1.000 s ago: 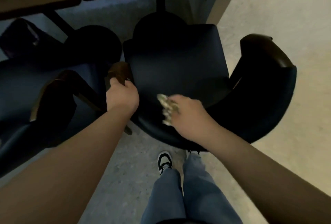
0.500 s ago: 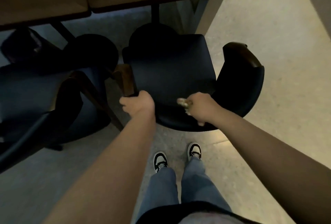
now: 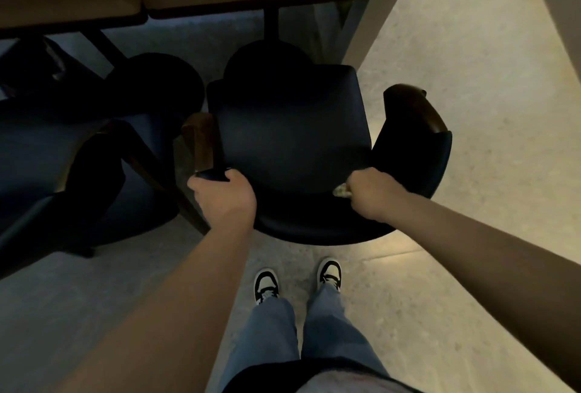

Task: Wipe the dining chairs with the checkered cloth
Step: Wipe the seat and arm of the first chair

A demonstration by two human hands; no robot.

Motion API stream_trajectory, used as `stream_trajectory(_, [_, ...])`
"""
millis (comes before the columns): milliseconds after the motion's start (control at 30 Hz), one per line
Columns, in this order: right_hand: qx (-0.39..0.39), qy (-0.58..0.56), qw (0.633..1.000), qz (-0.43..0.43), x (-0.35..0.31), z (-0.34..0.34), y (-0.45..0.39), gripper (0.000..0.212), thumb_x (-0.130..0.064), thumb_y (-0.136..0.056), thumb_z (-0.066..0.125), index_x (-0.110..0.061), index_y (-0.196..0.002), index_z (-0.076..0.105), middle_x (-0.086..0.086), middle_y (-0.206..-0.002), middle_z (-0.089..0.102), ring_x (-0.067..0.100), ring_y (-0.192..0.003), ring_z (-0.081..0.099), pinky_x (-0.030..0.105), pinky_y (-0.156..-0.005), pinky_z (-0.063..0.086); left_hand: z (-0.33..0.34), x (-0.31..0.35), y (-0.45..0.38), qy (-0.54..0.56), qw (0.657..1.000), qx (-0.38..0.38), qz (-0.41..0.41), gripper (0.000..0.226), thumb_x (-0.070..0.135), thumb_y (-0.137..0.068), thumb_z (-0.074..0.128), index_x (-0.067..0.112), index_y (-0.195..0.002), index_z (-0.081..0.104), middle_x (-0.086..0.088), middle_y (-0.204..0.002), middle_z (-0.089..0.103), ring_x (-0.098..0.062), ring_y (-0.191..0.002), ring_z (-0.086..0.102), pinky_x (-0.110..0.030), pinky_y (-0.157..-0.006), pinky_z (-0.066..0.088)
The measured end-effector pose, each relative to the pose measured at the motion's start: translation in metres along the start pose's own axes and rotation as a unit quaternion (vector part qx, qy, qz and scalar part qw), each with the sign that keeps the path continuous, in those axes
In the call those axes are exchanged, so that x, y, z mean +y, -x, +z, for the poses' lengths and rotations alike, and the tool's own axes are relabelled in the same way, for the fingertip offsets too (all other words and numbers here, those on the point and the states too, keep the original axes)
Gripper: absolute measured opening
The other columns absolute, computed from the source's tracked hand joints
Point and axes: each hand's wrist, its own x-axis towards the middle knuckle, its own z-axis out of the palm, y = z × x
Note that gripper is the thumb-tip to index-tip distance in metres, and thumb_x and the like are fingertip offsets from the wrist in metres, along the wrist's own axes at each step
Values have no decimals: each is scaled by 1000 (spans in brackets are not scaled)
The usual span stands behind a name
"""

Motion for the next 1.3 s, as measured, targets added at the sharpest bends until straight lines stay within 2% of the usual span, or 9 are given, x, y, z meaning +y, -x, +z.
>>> stream_trajectory(167, [4,-176,976,-130,-77,24,2,36,-7,-82,57,-12,-117,66,15,-111,65,33,-99,62,30,-74,47,1,-3,-3,-18,1000,12,14,50,32,-88,56,7,-128,38,-21,-127,54,-39,-116,53,-42,-93,43])
stream_trajectory(400, [-16,65,991,-120,30,3,-3,26,-7,-83,52,-7,-106,64,16,-110,62,37,-101,60,36,-78,49,1,-4,0,-38,999,21,29,55,35,-88,55,5,-130,35,-22,-128,52,-41,-116,51,-45,-93,43])
stream_trajectory(500, [24,210,974,-88,92,-32,-24,31,-9,-93,45,-11,-119,61,11,-119,57,36,-110,50,41,-85,46,3,-5,-1,-46,998,37,33,54,36,-87,56,4,-126,37,-25,-126,53,-43,-114,53,-46,-92,44])
stream_trajectory(633, [30,167,985,-41,117,-53,-38,36,-14,-96,44,-17,-128,59,17,-130,49,38,-124,43,45,-100,42,4,-2,1,-62,996,57,37,52,34,-87,57,2,-123,39,-27,-125,53,-44,-115,52,-47,-93,43])
stream_trajectory(733, [29,142,987,-67,86,-25,-17,24,-6,-92,45,-5,-108,63,20,-120,57,38,-109,56,43,-91,49,1,0,6,-64,996,48,45,52,34,-88,56,1,-124,38,-27,-126,52,-44,-115,52,-45,-92,43])
stream_trajectory(900, [-40,151,979,-131,67,-22,-29,26,-13,-94,47,-3,-113,62,19,-114,59,37,-101,59,37,-79,47,-1,1,9,-68,996,42,50,51,34,-90,55,1,-124,37,-26,-125,52,-43,-113,52,-43,-87,43])
stream_trajectory(1067, [10,279,957,-74,115,-53,-91,29,-23,-94,48,-10,-114,63,18,-121,57,38,-112,50,43,-98,41,1,-3,5,-66,995,44,56,51,34,-90,55,2,-126,36,-22,-122,53,-39,-110,54,-39,-80,42])
stream_trajectory(1167, [-15,232,972,-27,102,-39,-95,26,-17,-92,51,-5,-113,62,21,-117,57,40,-104,55,41,-84,47,1,-2,5,-65,995,51,54,50,33,-90,55,3,-125,38,-21,-121,54,-37,-110,53,-36,-78,38])
stream_trajectory(1300, [-114,160,975,-103,65,-10,-83,16,-14,-92,52,-4,-97,65,17,-104,64,32,-92,62,31,-70,46,0,0,6,-57,996,44,56,48,34,-89,55,4,-122,38,-21,-117,55,-38,-107,55,-37,-78,40])
